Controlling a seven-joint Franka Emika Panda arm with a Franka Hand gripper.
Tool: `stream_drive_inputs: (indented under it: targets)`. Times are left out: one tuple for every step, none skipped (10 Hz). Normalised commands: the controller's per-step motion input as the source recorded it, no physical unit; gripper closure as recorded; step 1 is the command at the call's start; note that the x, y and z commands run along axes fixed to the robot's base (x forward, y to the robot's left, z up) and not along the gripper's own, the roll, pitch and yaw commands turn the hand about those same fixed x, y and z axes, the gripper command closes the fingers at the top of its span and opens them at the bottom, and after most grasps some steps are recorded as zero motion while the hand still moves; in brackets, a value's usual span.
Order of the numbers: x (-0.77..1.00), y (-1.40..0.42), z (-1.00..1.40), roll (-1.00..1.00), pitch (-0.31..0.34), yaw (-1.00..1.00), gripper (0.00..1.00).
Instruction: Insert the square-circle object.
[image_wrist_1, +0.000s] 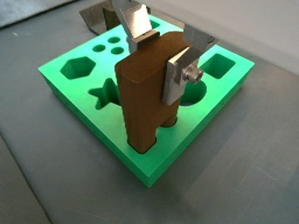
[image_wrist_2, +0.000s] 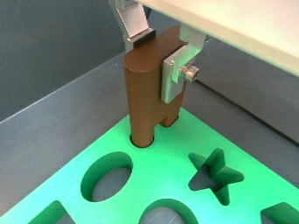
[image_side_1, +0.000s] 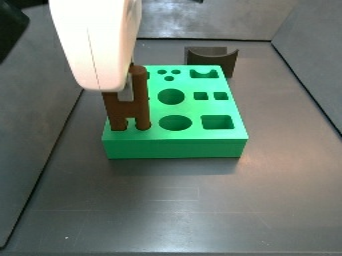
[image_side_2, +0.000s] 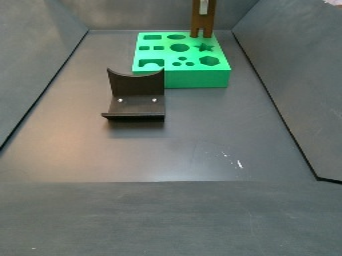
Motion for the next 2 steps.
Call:
stream_drive_inputs:
  targets:
    - [0.0, 0.0, -0.09, -0.05, -0.029, 0.0, 1.0]
    - [0.0, 0.0, 0.0, 0.0, 0.0, 0.0, 1.0]
